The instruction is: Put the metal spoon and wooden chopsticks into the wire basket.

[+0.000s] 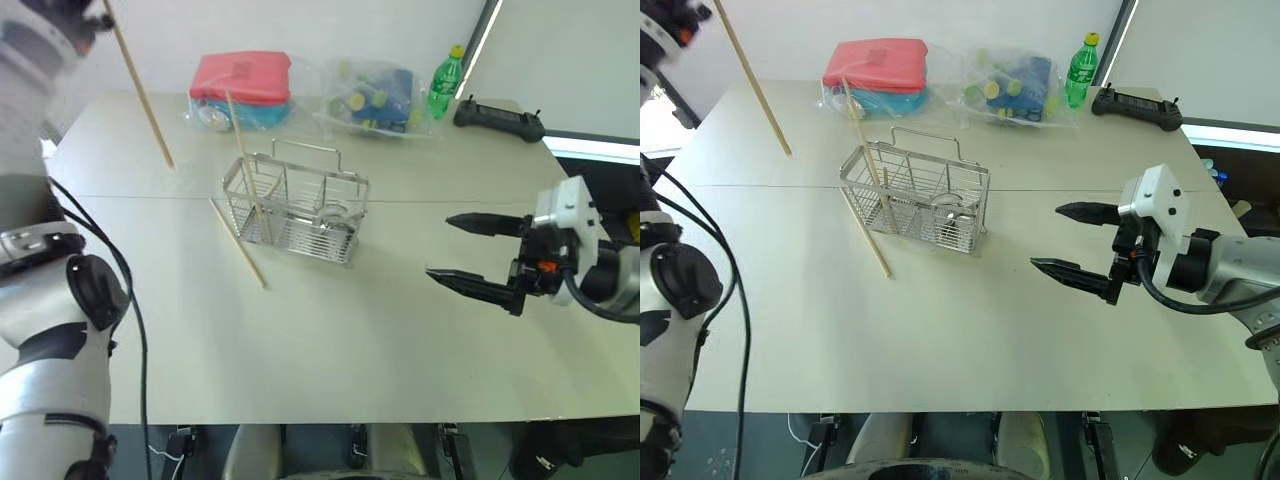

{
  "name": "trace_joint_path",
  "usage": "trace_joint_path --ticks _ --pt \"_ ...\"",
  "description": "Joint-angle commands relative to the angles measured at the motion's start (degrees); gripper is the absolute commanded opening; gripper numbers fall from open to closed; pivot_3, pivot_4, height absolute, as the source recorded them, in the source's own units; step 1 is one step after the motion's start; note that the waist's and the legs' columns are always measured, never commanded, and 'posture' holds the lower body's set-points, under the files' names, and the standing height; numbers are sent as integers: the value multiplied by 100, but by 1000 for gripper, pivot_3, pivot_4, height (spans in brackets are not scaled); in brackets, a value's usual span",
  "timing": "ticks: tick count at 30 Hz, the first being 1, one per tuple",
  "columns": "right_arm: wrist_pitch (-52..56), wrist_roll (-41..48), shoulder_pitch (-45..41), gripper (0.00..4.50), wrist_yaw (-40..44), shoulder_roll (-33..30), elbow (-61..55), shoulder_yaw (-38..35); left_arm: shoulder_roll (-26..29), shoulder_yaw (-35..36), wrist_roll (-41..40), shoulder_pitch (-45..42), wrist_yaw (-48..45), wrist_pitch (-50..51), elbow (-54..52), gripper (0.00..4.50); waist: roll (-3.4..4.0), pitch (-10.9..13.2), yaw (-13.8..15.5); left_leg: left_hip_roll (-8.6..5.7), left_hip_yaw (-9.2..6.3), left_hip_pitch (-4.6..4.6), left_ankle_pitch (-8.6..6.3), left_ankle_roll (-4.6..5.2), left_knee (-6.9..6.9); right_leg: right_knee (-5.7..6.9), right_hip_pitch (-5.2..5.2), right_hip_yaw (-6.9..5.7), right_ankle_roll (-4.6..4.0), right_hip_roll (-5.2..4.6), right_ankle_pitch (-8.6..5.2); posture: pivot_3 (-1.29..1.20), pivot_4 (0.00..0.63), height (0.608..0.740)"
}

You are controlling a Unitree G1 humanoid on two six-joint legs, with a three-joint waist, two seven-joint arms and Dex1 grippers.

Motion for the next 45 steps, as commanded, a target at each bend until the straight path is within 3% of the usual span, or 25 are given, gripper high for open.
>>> trace_joint_path --ticks 1,7,19,26,29,35,36,45 --pt "-73 88 -3 4500 -50 20 -144 -214 -79 -250 -169 -154 -190 -55 -773 27 2 -2 10 0 -2 1 0 0 4 -1 5 0 2 0 -1 0 150 685" --pt "-72 121 41 4500 -197 116 -198 -201 -499 -535 -119 171 -153 -209 -1205 27 8 -4 0 2 -5 36 1 3 9 0 40 1 18 1 -11 0 150 685" --pt "31 347 261 4500 -650 225 -421 -397 -1456 -616 -205 193 146 -535 -959 27 7 -4 1 2 -6 22 -3 11 7 -3 34 0 3 4 1 0 150 685" --pt "101 530 350 4500 -903 243 -550 -532 -1799 -770 4 740 52 -933 -759 27 13 -7 0 2 -6 29 -3 11 9 -1 38 0 18 4 -8 0 150 685" --pt "122 599 394 4500 -961 224 -591 -575 -1940 -637 -210 798 101 -885 -710 1027 8 -4 1 2 -7 27 -3 12 10 -1 38 0 16 5 -8 0 150 685" --pt "159 691 379 4500 -1039 190 -582 -607 -2000 -540 -532 791 169 -702 -833 4206 9 -5 -2 1 -8 20 -4 14 9 -5 34 0 2 4 1 0 150 685" --pt "159 693 366 4500 -1047 188 -571 -594 -1980 -491 -610 764 228 -638 -849 4450 9 -5 -2 1 -8 20 -4 14 9 -5 34 -1 2 4 1 0 150 685" --pt "140 648 230 4500 -1060 173 -438 -450 -1344 -29 -966 394 724 26 -769 4450 10 -5 -12 2 -10 23 -4 14 11 -2 34 -1 17 6 -8 0 150 685"
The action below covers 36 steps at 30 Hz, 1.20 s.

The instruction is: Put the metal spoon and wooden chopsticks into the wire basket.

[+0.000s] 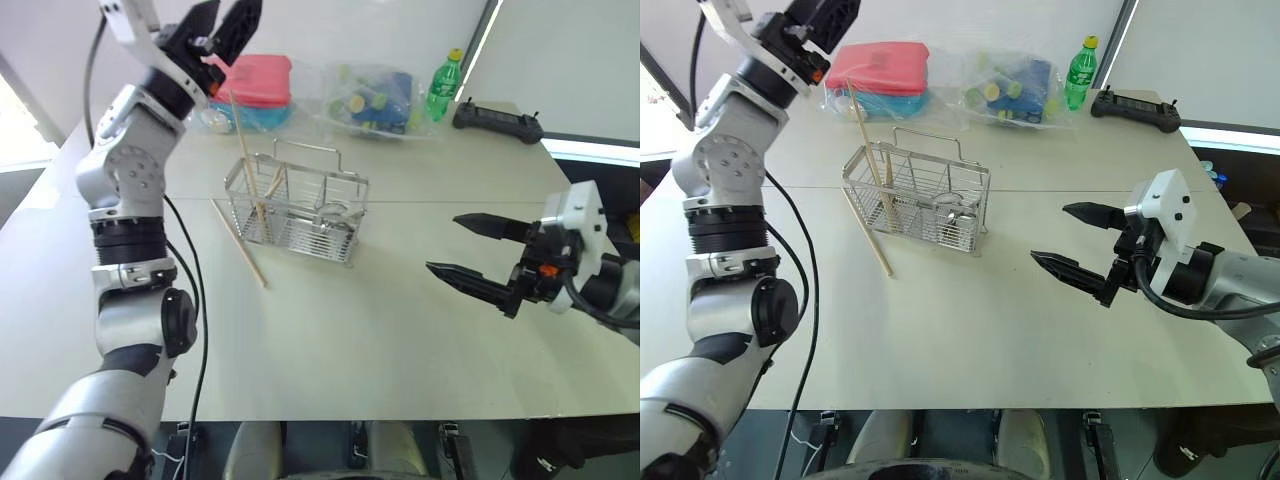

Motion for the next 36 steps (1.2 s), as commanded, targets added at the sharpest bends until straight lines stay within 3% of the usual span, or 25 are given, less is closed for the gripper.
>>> trace_joint_path --ticks 1,3,6,9,13,18,26,36 --pt "-40 38 -93 4500 -15 -42 -15 -59 462 362 -165 -447 270 286 -30 4450 0 0 -1 0 0 1 0 0 -2 0 0 0 1 0 -1 0 150 685" --pt "-58 17 -73 4500 -4 -24 -35 -32 774 403 17 -611 574 470 224 4450 0 0 -2 0 -1 1 0 0 -4 1 -1 0 0 0 0 0 150 685" --pt "-83 5 -107 4500 -33 30 -37 55 1255 131 989 -896 1895 802 1170 4450 2 -1 5 -1 0 5 0 0 -5 1 2 0 3 0 -2 0 150 685" --pt "-133 -17 -164 4500 -98 134 -56 199 1374 151 1572 -954 3294 1426 2026 4450 2 -1 8 -1 0 29 -1 1 -7 2 21 1 9 -1 -6 0 150 685" --pt "-166 -56 -211 4500 -94 200 -87 326 1015 540 1643 -968 4412 1901 2425 4450 -30 12 40 0 -9 36 -1 0 -5 3 32 -1 10 -1 -7 0 150 685" --pt "-194 -51 -305 4500 -106 228 -74 433 131 910 1615 -785 5468 2560 2375 4450 -39 11 17 -9 -12 -3 0 -1 -1 -5 12 -1 -2 -5 14 0 150 685" --pt "-164 2 -248 4500 -194 260 -221 423 -697 1165 1619 -447 6105 2773 2454 4450 -29 6 8 -6 -6 -6 2 -5 -10 12 -15 -1 0 -3 15 0 150 685" --pt "-164 109 -94 4500 -389 285 -392 326 -781 1308 1569 -547 5942 2600 3277 4450 -27 5 15 -7 -7 -15 2 -6 11 4 -7 -1 6 -4 12 0 150 685"
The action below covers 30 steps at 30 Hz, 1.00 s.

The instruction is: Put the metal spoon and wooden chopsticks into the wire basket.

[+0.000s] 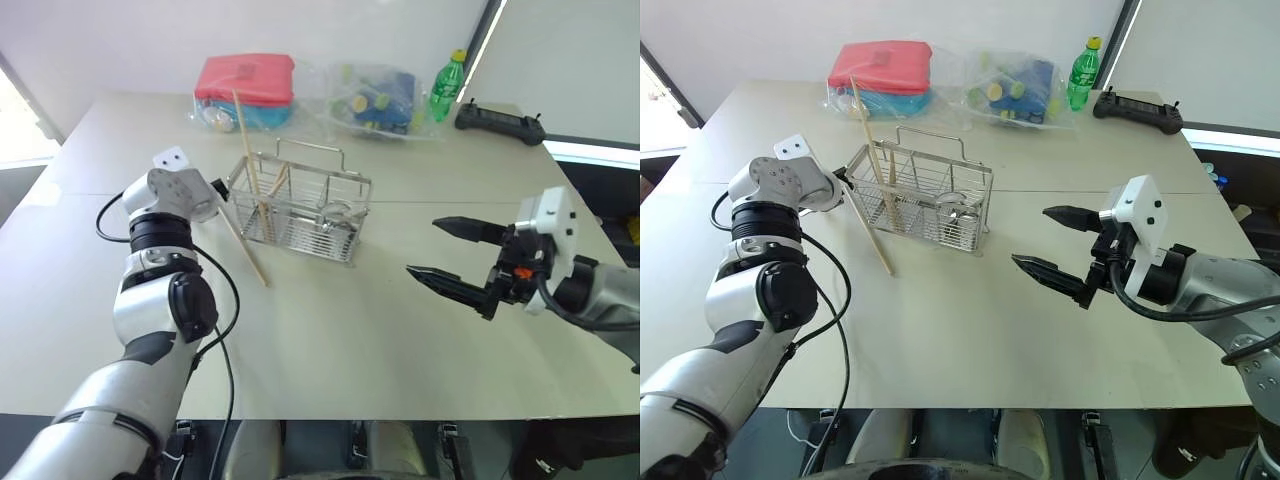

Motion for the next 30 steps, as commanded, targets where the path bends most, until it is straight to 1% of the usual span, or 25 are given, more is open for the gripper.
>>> trace_joint_path --ticks 1,8,14,15,17,19,23,24,30 --pt "-98 97 19 4500 -70 47 -193 -210 70 8 -39 -255 -144 -153 293 4450 5 -3 4 0 0 0 0 0 0 0 0 0 -3 0 2 0 150 685" --pt "-125 123 55 4500 -159 76 -222 -239 236 -83 49 -525 -387 -651 1058 4450 6 -4 2 0 0 2 0 0 3 1 2 0 9 0 -5 0 150 685" --pt "-142 156 47 4500 -218 96 -234 -235 311 -305 231 -571 -684 -967 1592 4450 15 -9 3 0 1 3 0 0 3 3 3 0 6 -1 -3 0 150 685" --pt "-143 164 37 4500 -226 97 -230 -235 320 -327 235 -578 -730 -999 1656 4210 17 -10 2 0 1 4 0 0 3 3 4 0 8 -1 -4 0 150 685" --pt "-145 177 25 4500 -235 94 -223 -236 333 -347 241 -599 -801 -1041 1736 3576 23 -13 2 0 1 8 0 0 3 5 5 0 10 0 -6 0 150 685" --pt "-142 206 10 4500 -251 95 -208 -256 344 -346 241 -625 -857 -1064 1797 2610 23 -13 9 0 0 9 0 0 3 6 5 0 11 0 -6 0 150 685" --pt "-144 254 6 4500 -286 94 -197 -274 378 -338 234 -654 -873 -1099 1886 460 23 -13 12 -1 0 5 0 0 5 3 7 0 11 -2 -6 0 150 685" --pt "-143 265 3 4500 -293 92 -196 -277 390 -336 231 -654 -874 -1097 1897 65 23 -13 12 -1 0 4 0 0 5 2 7 0 11 -2 -6 0 150 685" --pt "-139 278 -36 4500 -324 90 -168 -261 475 -267 192 -624 -791 -1041 1909 65 23 -13 0 -1 0 4 0 0 3 3 5 0 8 -1 -5 0 150 685"
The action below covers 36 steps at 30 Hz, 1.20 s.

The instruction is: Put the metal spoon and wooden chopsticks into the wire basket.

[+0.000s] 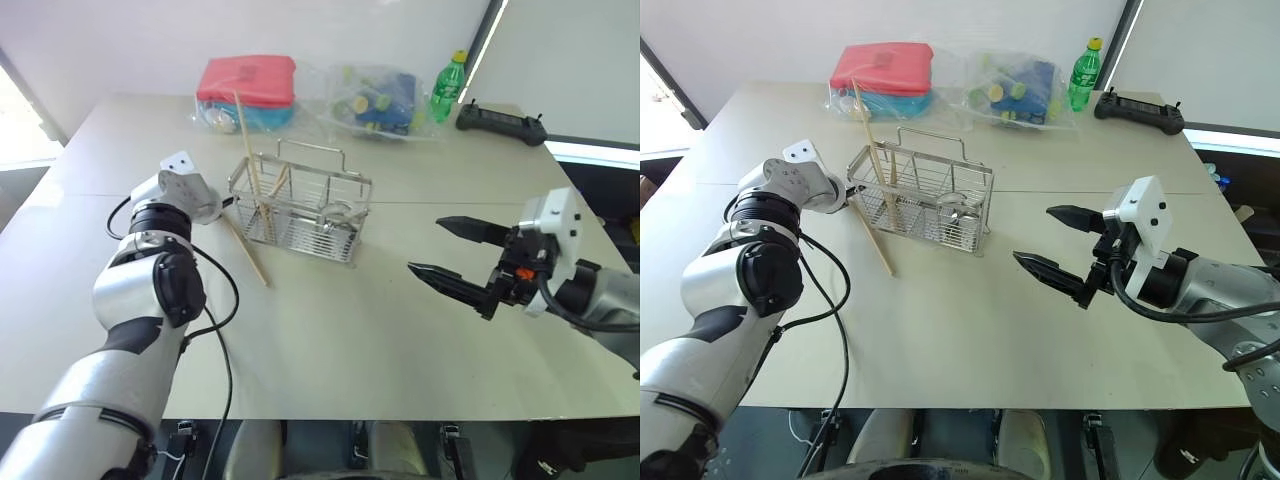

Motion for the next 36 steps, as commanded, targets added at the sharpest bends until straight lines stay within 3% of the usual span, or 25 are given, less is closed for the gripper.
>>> trace_joint_path --ticks 1,9,12,18,36 --pt "-134 106 -112 4500 -22 36 -103 -165 57 34 -71 -74 42 76 42 65 0 0 -2 0 0 0 0 0 0 0 0 0 1 0 0 0 150 685" --pt "-149 44 -175 4500 -14 61 -41 -90 101 68 -107 -106 116 119 19 65 0 0 -6 0 0 1 0 0 0 0 0 0 1 0 0 0 150 685" --pt "-156 22 -189 4500 -7 78 -18 -64 156 20 -90 -159 119 193 -28 872 0 0 -6 0 0 1 0 0 0 0 0 0 2 0 -1 0 150 685" --pt "-167 -27 -212 4500 15 121 21 -4 260 -38 -58 -275 116 416 -93 3813 0 0 -25 1 2 2 0 0 -4 0 -5 0 3 1 -1 0 150 685" --pt "-165 -92 -286 4500 48 102 37 9 -97 -13 -59 -154 -13 -355 403 3813 2 -1 3 0 2 0 0 0 -5 0 -4 0 2 0 -1 0 150 685"
